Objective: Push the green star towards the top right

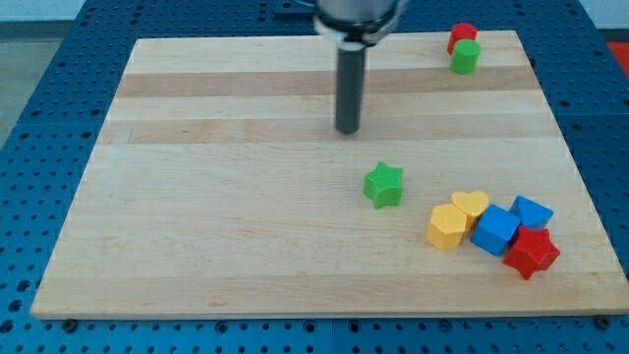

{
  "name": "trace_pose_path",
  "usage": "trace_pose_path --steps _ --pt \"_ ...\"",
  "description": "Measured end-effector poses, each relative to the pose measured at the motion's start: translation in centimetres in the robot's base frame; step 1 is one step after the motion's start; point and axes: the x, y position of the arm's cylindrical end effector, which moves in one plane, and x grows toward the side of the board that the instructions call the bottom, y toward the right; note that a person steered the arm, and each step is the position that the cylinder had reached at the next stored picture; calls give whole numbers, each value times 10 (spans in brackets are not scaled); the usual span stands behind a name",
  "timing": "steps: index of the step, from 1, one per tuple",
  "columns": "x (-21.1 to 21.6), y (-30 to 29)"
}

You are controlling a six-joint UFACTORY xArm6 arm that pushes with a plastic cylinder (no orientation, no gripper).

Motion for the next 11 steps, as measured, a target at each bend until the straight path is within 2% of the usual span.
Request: trace_pose_path --steps 1,3,7,11 --pt "30 -36" --pt "113 -40" --pt "123 60" --pt "62 69"
